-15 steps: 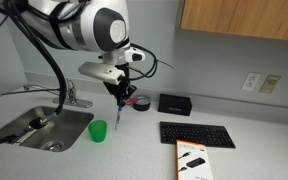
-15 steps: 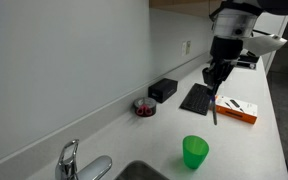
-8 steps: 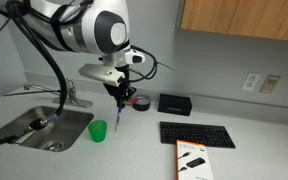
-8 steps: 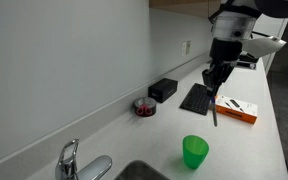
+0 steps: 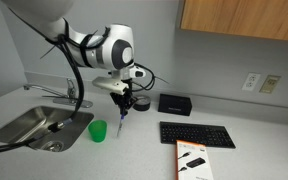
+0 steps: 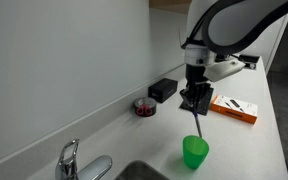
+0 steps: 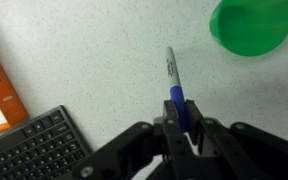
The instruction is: Take the blue pen out of the green cup
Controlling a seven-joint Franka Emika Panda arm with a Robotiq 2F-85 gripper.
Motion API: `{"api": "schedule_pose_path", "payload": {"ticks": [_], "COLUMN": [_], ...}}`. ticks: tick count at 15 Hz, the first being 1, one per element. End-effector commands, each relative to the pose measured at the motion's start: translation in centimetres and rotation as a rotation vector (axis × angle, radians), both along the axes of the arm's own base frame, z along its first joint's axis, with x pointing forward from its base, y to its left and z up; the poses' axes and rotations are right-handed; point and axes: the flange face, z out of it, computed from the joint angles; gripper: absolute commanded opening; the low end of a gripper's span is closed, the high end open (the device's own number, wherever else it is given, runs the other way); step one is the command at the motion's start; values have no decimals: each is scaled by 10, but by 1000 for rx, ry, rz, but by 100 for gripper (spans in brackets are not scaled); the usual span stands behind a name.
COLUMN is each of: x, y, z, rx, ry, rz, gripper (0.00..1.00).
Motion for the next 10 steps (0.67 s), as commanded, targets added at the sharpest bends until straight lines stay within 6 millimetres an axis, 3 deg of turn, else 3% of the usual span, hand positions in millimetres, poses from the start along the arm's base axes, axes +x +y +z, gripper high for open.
{"api": "schedule_pose_path", "payload": {"ticks": [1,4,10], "x": [45,68,100], "y": [-5,-13,-36], "z": [-31,-54,-76], "rx": [9,10,45], "ry": [34,41,29], "rz": [-24,-31,-74], "gripper": [4,4,4]}}
